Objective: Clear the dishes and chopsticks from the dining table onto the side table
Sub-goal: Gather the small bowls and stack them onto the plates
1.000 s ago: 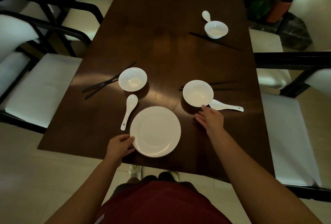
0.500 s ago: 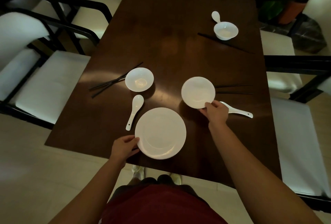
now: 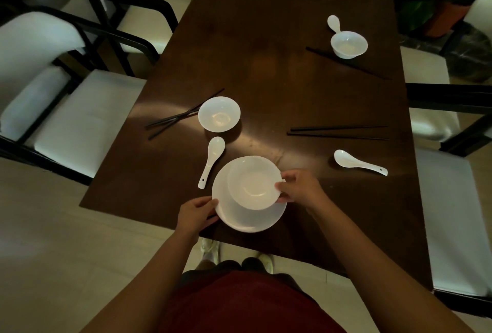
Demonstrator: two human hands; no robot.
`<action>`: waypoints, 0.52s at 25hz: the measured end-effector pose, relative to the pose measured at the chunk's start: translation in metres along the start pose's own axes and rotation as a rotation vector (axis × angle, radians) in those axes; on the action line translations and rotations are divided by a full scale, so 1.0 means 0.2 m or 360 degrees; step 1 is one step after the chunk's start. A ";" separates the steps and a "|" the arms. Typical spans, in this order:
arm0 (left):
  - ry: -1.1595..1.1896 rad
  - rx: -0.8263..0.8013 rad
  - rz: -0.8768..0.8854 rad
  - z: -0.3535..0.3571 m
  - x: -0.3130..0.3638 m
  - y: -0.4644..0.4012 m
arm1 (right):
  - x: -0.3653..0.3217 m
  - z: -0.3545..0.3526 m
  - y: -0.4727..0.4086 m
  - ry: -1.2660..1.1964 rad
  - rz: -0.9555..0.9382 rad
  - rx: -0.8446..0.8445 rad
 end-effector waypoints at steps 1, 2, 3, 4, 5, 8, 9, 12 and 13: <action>0.0003 0.0004 -0.0003 0.00 0.00 0.00 | 0.01 0.01 0.00 0.0039 0.0015 -0.0007; 0.0005 0.0007 -0.0001 0.00 0.00 0.00 | 0.02 0.02 0.00 0.0056 0.0027 -0.0012; 0.0010 0.0005 0.0006 0.00 0.00 0.00 | 0.03 0.03 0.00 0.0068 0.0035 -0.0015; 0.0016 0.0002 0.0013 0.00 0.00 0.00 | 0.04 0.04 -0.01 0.0086 0.0036 -0.0014; 0.0019 -0.0001 0.0016 0.00 0.00 -0.01 | 0.04 0.04 -0.01 0.0103 0.0036 -0.0013; 0.0012 -0.0015 0.0018 0.00 0.00 -0.01 | 0.08 0.05 -0.01 0.0056 0.0049 -0.0018; 0.0011 -0.0018 0.0020 0.00 0.00 -0.01 | 0.09 0.05 -0.01 0.0035 0.0055 -0.0019; 0.0021 -0.0025 0.0024 0.00 -0.01 -0.02 | 0.15 -0.01 0.01 -0.0057 0.0060 0.0135; 0.0023 -0.0025 0.0024 0.00 -0.01 -0.03 | 0.18 -0.06 0.02 -0.0080 0.0069 0.0254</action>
Point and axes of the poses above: each hand's wrist, its own y-axis away from the middle knuckle, its own z-axis out of the palm, x = y × z, the point moved 9 cm from there along -y, towards the middle knuckle, and after that the axes turned 9 degrees about -z, right-handed, at the moved point
